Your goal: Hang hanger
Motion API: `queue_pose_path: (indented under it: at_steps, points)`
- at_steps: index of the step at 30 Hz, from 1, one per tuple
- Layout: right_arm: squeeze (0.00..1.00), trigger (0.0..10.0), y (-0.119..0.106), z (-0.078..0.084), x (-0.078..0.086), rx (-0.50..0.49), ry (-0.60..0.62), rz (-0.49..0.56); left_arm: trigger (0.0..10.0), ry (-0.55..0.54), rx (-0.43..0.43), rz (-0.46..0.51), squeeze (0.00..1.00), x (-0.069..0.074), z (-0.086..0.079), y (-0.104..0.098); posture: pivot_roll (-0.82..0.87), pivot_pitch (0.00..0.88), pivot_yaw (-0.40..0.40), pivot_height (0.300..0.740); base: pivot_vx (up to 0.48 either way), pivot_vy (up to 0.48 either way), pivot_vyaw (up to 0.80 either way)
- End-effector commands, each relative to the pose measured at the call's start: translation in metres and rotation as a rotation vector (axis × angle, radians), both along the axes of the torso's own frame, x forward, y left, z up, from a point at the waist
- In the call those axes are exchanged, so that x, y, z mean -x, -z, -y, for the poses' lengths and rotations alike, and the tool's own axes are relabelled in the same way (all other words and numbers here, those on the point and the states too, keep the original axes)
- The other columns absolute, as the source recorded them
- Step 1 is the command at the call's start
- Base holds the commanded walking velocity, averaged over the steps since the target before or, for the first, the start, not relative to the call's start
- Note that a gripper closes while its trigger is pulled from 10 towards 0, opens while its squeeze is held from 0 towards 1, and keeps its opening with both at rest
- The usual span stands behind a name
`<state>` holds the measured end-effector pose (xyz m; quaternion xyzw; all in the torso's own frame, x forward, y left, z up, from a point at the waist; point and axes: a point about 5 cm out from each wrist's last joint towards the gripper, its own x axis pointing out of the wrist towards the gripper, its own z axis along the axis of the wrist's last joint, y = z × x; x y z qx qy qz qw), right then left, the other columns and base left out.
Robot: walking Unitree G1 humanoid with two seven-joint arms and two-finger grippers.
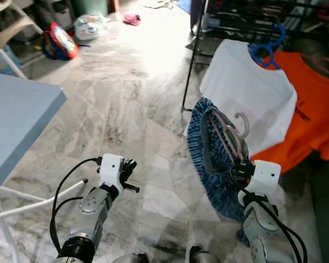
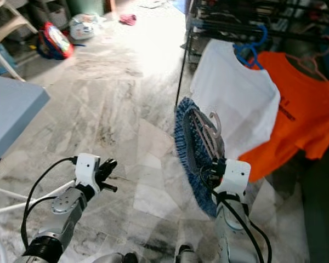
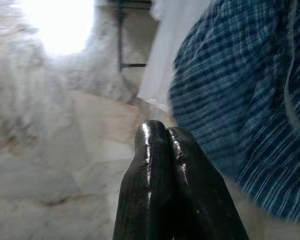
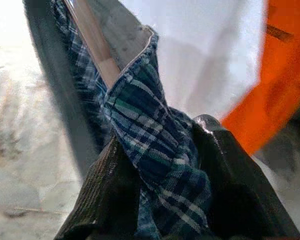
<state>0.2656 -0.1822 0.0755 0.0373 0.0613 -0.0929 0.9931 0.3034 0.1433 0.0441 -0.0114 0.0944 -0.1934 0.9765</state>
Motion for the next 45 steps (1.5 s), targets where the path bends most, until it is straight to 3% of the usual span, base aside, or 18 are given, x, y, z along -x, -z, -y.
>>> queue_pose_path:
  at_steps: [1, 22, 45]
  points:
    - [0.00, 10.0, -0.0004, 0.0018, 0.0009, 0.002, 0.014, 0.004, 10.0, 0.003, -0.006, -0.013, 0.00, 0.0038, 0.0013, 0.0048, -0.02, 0.197, -0.011, 0.740, 0.000, 0.000, -0.49]
    - [0.00, 10.0, 0.0016, 0.0043, 0.0020, 0.014, 0.023, -0.010, 10.0, -0.004, -0.054, -0.014, 0.00, 0.0061, 0.0067, 0.0090, -0.02, 0.207, -0.015, 0.740, 0.000, 0.000, -0.08]
    - [0.00, 10.0, 0.0038, 0.0048, 0.0036, 0.030, -0.002, -0.032, 10.0, 0.008, -0.048, -0.021, 0.00, 0.0088, 0.0110, 0.0123, -0.03, 0.207, -0.030, 0.740, -0.265, 0.000, 0.00]
